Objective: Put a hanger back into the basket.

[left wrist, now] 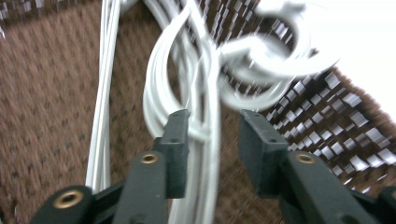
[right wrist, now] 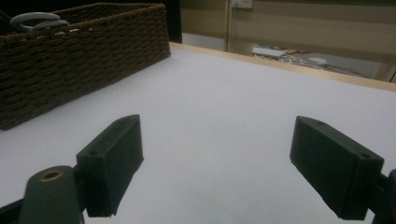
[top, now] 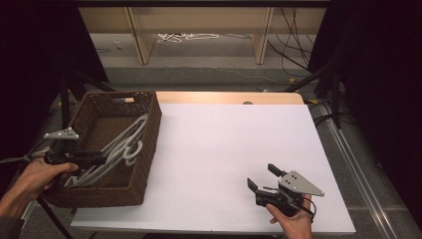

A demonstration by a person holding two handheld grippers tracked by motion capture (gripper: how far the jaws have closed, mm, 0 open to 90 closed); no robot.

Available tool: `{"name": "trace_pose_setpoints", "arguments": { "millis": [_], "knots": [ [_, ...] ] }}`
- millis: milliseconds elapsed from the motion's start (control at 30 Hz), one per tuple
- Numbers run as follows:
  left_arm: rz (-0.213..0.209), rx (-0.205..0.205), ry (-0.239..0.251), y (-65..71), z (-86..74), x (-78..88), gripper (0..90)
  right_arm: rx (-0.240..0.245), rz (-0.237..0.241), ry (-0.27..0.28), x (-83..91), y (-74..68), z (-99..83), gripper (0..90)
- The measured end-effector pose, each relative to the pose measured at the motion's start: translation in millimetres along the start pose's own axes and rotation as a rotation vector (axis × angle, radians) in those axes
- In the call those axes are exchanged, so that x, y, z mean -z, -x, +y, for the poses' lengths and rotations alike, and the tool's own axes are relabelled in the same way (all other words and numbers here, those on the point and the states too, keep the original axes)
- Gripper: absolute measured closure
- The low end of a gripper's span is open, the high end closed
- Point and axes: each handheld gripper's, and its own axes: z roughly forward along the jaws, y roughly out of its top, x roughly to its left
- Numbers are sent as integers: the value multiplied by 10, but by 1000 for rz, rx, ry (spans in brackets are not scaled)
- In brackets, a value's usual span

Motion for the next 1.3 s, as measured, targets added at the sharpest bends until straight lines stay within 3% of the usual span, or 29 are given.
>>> {"name": "trace_pose_setpoints", "arguments": {
  "millis": [100,167,367,433,533,700,900,1000,1067,1167,1300],
  "knots": [
    [16,19,65,123,89,27,456,-2,1,1,-1,2,-1,180],
    [9,28,116,233,131,9,428,-8,13,13,-8,-3,-2,180],
    [25,19,188,510,231,-69,291,-7,8,3,1,-7,2,180],
    [55,-28,199,571,274,-87,327,-6,8,5,3,-4,3,180],
    [62,-6,229,610,312,-111,270,-2,-2,7,8,2,4,181],
    [61,30,298,711,344,-123,250,-4,2,1,10,2,6,180],
    [57,32,355,912,394,-151,230,2,-5,-3,16,-1,9,180],
    [29,41,384,1035,429,-181,227,-1,-4,6,12,1,7,180],
    [17,30,393,1101,442,-208,230,1,-4,-6,19,-1,10,180],
    [-5,5,401,1214,455,-275,233,-10,12,17,7,-2,9,180],
    [-29,11,422,1326,466,-341,221,-11,14,19,11,-2,8,180]
  ]
}}
